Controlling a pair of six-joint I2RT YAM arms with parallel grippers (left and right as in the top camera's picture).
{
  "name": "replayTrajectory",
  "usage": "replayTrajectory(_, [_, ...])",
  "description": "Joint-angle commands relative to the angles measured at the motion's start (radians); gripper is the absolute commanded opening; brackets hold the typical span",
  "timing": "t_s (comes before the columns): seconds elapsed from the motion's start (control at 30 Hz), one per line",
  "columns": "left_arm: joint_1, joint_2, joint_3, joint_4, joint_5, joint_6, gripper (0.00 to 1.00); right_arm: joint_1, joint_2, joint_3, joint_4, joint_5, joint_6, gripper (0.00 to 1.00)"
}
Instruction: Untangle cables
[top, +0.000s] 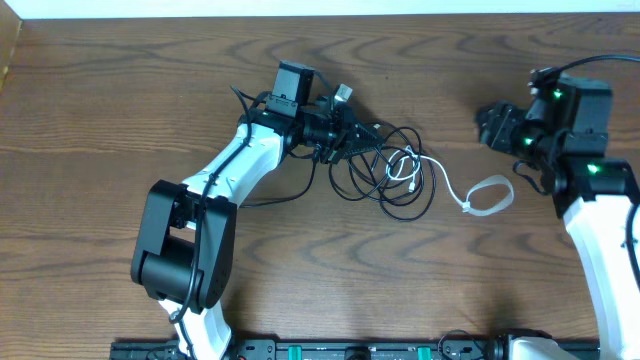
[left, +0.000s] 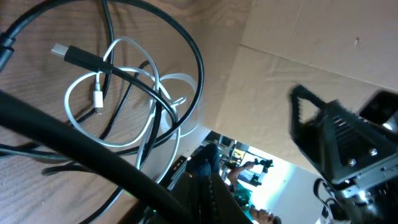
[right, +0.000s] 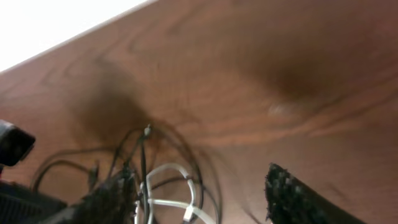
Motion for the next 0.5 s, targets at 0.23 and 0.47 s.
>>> replayTrajectory(0.23, [0.005,-0.008,0.002,-0.033,-0.048,0.065,0.07,0.007,0.042,0.003,-0.206,-0.321,0.051,0.33])
replayTrajectory(0.47, [0.002,-0.008,0.002,-0.038,-0.062,0.065,0.08,0.051,0.042,-0.023,-0.273,-0.311,0.236,0.2])
